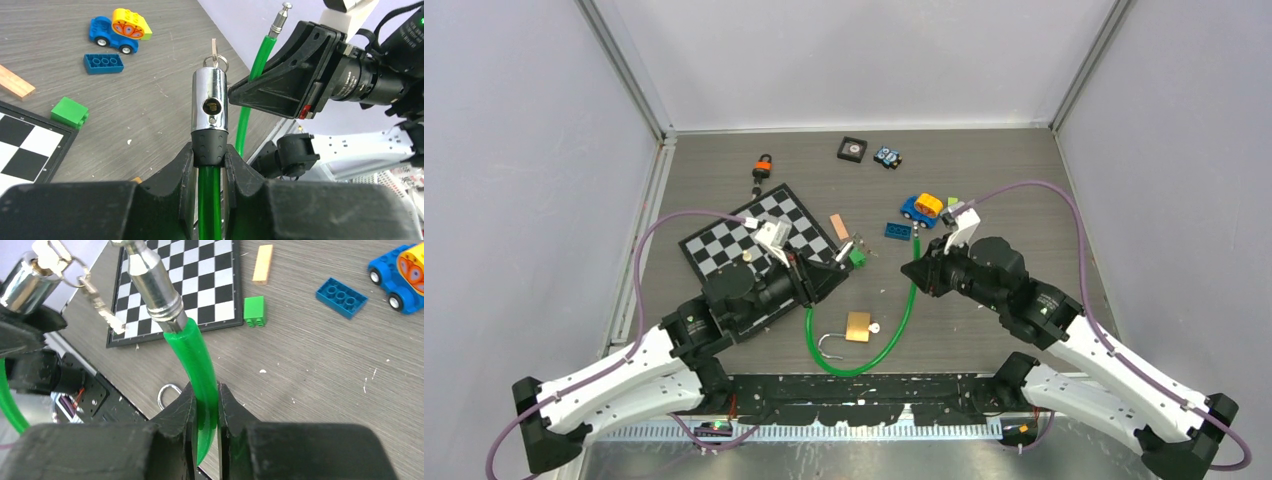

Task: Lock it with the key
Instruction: Lock the lock.

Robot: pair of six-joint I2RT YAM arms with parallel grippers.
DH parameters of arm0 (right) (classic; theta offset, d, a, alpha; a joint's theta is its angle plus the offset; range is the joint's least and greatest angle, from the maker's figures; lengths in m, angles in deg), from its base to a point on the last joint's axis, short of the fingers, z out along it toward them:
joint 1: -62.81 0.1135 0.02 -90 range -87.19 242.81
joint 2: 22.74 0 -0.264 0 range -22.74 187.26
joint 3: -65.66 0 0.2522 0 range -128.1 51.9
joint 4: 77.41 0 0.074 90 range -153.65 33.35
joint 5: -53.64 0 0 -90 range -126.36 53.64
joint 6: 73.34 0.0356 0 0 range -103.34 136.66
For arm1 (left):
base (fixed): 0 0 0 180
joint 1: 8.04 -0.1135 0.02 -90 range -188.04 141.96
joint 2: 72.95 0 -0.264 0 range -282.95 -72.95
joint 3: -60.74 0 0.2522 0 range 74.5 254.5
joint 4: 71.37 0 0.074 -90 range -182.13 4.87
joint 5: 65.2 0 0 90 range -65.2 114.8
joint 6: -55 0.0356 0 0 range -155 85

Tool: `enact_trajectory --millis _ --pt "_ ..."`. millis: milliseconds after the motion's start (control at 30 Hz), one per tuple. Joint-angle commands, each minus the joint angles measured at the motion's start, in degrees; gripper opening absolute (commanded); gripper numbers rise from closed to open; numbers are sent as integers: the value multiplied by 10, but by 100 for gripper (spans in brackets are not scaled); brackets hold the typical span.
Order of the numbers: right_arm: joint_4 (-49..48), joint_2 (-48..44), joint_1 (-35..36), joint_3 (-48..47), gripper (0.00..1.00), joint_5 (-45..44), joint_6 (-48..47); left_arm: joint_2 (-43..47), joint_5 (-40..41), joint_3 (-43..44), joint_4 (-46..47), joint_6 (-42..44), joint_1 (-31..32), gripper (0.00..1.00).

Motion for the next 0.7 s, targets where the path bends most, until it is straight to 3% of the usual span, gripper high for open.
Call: enact_trajectory --millis 0,367,667 --pt "-12 -8 44 -33 1 9 -42 21 -41 -10 39 87 0 0" --pt "-54 -23 67 -19 1 -18 -69 20 -13 14 3 534 89 0" --pt "-50 -20 68 -20 1 -27 -79 -2 117 15 39 706 158 0"
